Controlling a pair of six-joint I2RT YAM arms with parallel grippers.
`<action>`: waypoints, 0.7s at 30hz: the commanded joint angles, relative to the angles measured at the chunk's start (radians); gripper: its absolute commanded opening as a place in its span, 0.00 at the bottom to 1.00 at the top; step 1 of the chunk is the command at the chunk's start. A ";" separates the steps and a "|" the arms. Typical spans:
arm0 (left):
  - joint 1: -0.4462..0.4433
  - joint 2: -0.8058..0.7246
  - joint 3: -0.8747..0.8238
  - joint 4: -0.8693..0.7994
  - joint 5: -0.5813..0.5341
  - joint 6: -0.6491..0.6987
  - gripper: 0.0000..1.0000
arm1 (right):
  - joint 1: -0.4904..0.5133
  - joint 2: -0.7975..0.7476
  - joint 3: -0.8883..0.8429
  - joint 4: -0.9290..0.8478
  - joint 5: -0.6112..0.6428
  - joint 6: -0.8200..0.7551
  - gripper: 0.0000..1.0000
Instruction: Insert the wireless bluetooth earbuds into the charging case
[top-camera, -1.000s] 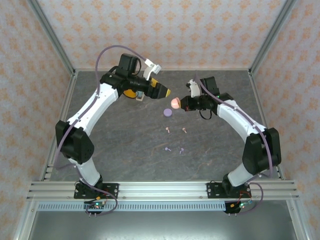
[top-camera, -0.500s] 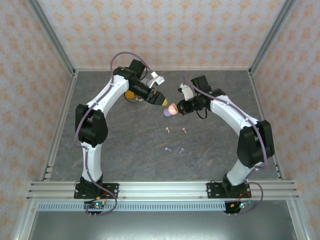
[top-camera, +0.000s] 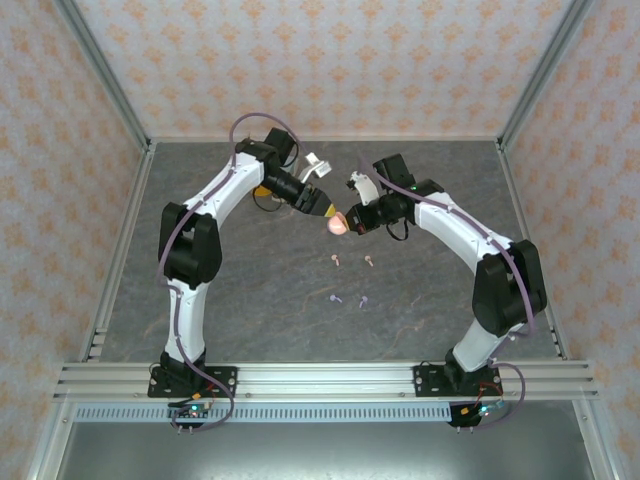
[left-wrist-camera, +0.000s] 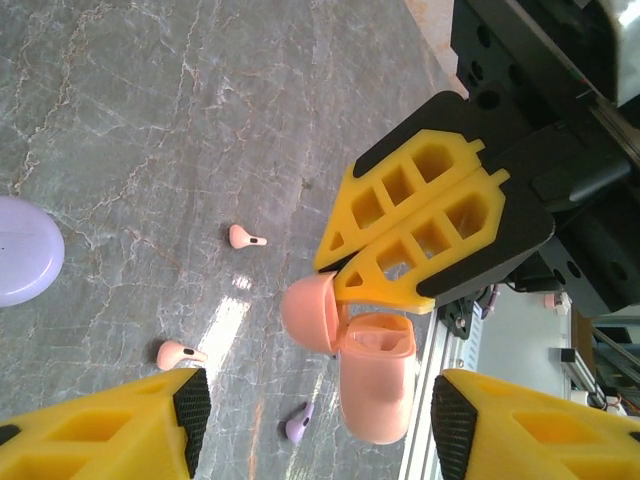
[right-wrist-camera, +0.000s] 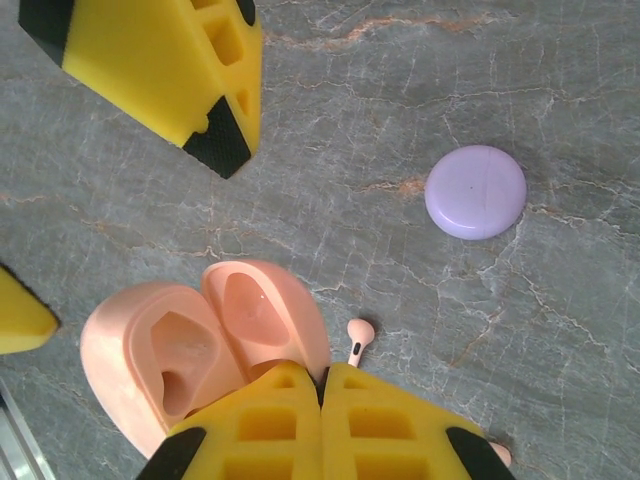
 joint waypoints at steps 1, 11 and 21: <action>-0.017 0.009 0.002 -0.023 0.030 0.026 0.61 | 0.007 0.002 0.020 0.017 -0.025 0.007 0.00; -0.049 0.051 0.022 -0.058 0.052 0.055 0.56 | 0.007 0.004 0.024 0.021 -0.023 0.013 0.00; -0.050 0.059 0.024 -0.086 0.085 0.085 0.48 | 0.008 0.014 0.026 0.024 -0.014 0.011 0.00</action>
